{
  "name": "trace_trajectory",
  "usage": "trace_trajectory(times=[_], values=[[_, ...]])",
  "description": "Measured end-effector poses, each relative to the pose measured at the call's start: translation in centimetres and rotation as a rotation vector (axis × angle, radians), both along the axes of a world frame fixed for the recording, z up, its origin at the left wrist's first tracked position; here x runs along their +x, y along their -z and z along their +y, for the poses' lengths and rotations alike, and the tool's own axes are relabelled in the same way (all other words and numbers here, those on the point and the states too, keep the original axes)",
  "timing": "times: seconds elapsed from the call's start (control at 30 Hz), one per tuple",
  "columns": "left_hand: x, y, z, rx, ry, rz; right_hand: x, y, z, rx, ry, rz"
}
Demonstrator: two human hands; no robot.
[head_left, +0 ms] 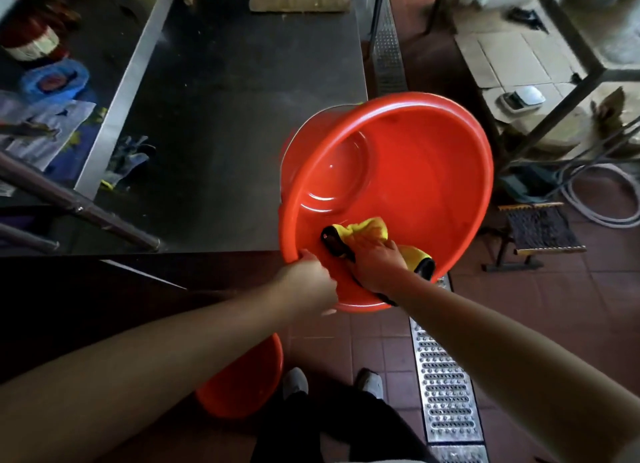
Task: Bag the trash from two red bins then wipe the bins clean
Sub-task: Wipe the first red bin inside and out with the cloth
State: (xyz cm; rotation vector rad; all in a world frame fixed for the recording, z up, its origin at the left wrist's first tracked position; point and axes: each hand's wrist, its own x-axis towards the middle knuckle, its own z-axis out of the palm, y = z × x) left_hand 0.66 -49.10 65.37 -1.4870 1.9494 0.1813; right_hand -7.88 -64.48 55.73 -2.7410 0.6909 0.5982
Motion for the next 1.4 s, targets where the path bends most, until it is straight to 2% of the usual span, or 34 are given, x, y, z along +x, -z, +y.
trace_trajectory(times=[0.07,0.2,0.37,0.63,0.83,1.0,1.2,1.4], values=[[-0.1,0.5,0.3,-0.027,0.048,-0.020,2.3,1.4,-1.1,-0.024,0.011,0.002],[-0.1,0.7,0.8,-0.103,0.109,-0.179,6.7,4.2,-3.5,-0.013,0.080,-0.013],[-0.3,2.1,0.2,-0.059,0.143,-0.119,8.7,6.7,-4.0,-0.017,0.048,-0.012],[0.6,1.3,0.6,0.035,-0.017,-0.012,3.7,3.5,-0.6,-0.007,0.002,-0.019],[-0.1,0.3,0.5,0.007,0.036,-0.044,-3.7,-0.6,2.7,0.047,-0.044,-0.080],[0.7,-0.3,0.9,-0.035,0.067,-0.032,-6.7,-2.3,3.7,-0.083,-0.248,-0.146],[3.4,-1.1,1.9,-0.078,0.030,-0.032,-7.2,-5.1,0.9,-0.237,-0.505,-0.125],[6.6,-3.3,3.9,-0.098,0.051,-0.162,-6.6,-6.8,-0.6,-0.372,-0.632,-0.089]])
